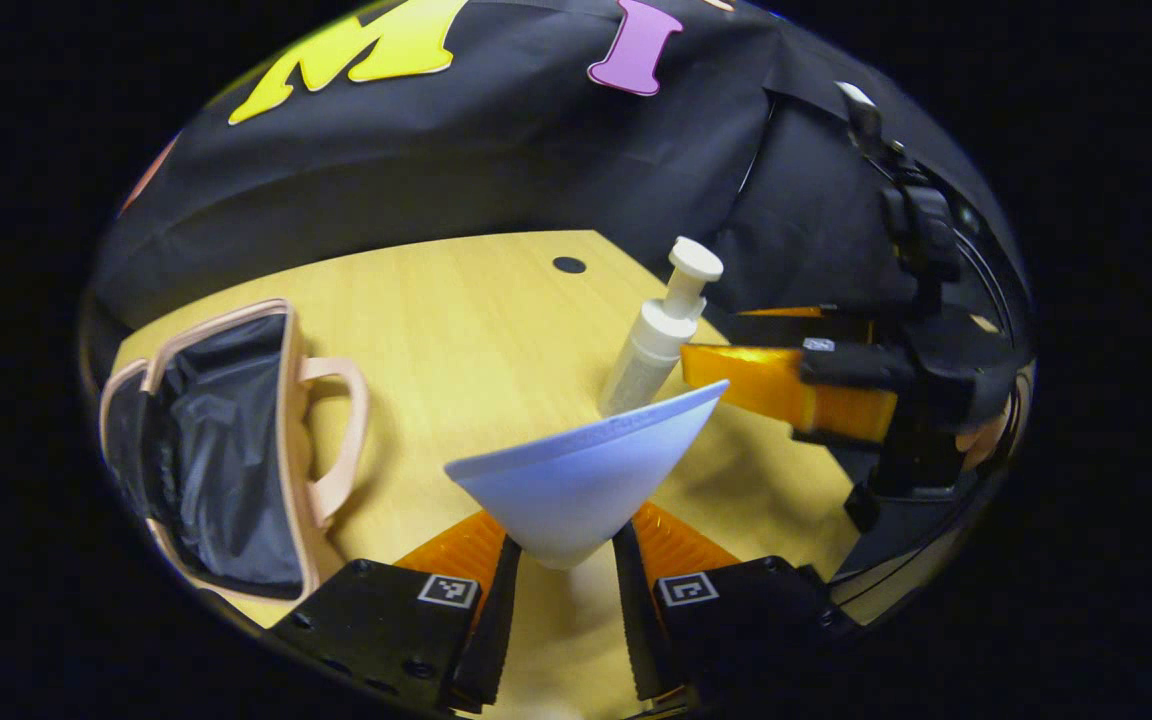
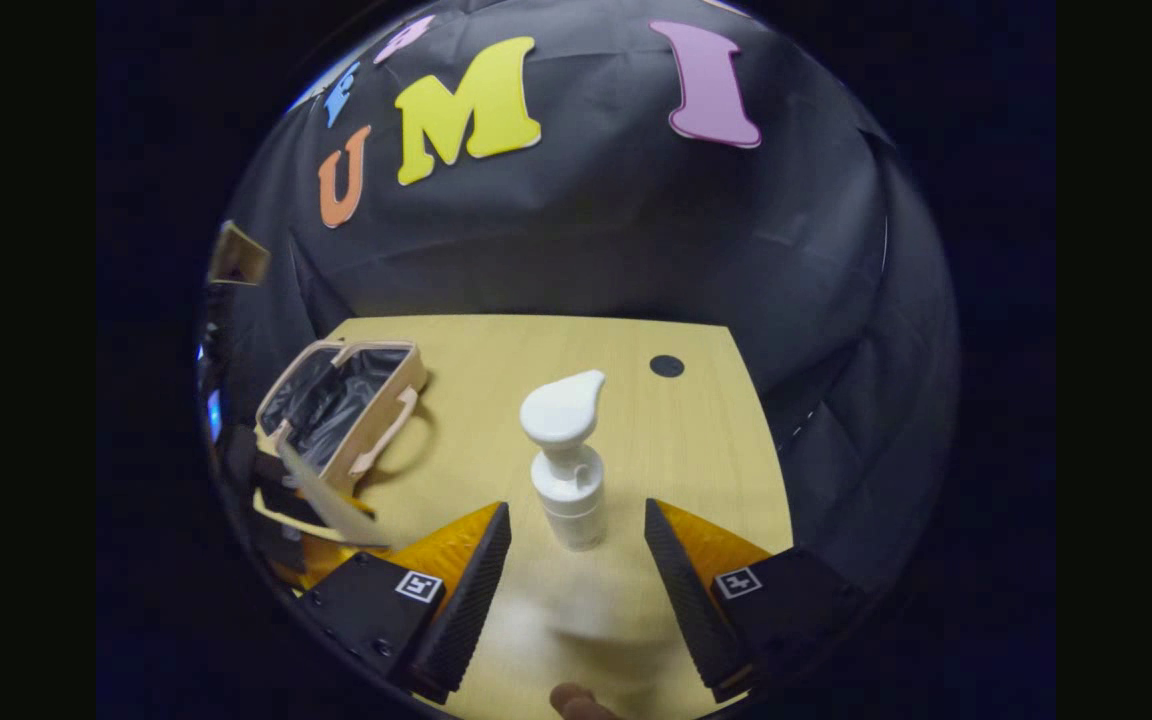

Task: First open the suitcase, pack the skin care products into it, and then close the suitcase.

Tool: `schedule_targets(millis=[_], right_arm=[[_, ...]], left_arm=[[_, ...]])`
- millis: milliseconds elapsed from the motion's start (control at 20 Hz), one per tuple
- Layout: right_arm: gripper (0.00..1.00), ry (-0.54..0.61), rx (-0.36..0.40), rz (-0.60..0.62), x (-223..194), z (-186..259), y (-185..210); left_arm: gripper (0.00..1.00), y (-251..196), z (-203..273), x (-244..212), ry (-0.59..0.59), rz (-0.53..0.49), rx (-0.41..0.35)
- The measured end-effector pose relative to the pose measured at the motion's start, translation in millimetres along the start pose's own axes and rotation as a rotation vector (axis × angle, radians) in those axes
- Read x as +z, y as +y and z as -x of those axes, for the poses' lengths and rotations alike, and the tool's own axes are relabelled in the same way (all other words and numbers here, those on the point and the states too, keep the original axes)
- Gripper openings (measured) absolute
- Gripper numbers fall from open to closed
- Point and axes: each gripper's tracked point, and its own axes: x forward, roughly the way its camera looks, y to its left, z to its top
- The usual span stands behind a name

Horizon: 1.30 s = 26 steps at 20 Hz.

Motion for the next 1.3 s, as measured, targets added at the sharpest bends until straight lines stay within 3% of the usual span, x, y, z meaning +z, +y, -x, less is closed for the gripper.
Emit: schedule_targets(millis=[200,350,500,700,1000,1300], right_arm=[[0.79,0.029,-0.072,-0.031,-6,-29,-2],[0.60,0.028,-0.087,-0.001,-3,-39,7],[0.51,0.032,-0.114,0.018,-6,-35,10],[0.48,0.066,-0.087,-0.003,-18,-16,38],[0.48,0.043,-0.044,0.031,-29,32,104],[0.48,0.026,0.029,0.024,-20,72,163]], left_arm=[[0.49,7,44,-15,-0.016,0.082,0.029],[0.50,33,81,-24,-0.041,0.095,0.100],[0.49,64,111,-34,-0.059,0.167,0.160],[0.49,130,139,-46,-0.046,0.095,0.295],[0.49,228,134,-17,-0.065,0.162,0.393],[0.49,276,76,-52,0.142,0.239,0.392]])
